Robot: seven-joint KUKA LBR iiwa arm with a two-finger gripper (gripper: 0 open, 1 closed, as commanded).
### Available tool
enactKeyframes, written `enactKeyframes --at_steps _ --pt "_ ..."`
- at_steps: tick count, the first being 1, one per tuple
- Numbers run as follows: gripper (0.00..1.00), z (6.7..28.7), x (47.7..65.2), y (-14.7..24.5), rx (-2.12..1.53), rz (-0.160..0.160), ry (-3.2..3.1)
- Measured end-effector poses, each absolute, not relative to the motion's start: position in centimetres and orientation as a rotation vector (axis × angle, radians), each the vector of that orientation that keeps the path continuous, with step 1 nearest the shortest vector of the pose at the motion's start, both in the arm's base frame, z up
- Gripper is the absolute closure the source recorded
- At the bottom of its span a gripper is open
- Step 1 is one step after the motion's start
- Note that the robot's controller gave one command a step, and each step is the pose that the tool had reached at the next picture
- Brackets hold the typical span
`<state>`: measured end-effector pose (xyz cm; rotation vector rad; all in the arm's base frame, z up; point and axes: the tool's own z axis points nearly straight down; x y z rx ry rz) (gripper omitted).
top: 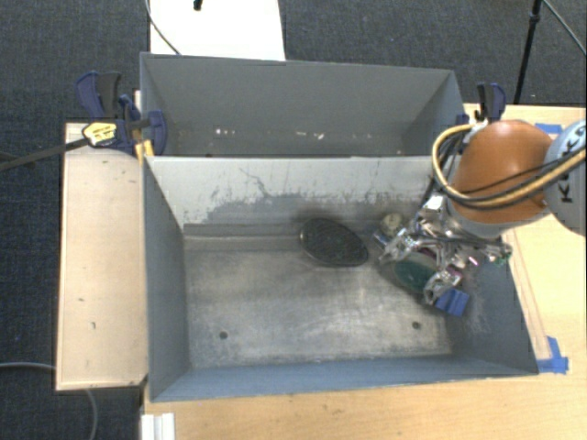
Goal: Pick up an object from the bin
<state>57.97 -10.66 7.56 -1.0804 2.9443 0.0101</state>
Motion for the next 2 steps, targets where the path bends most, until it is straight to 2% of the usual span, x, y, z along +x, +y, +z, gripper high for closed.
enactKeyframes --at_steps 1,2 --pt "1.0 7.6 57.9 -10.5 -1.076 0.009 2.948" --pt "1.0 23.7 57.7 -14.2 -1.362 -0.01 2.821"
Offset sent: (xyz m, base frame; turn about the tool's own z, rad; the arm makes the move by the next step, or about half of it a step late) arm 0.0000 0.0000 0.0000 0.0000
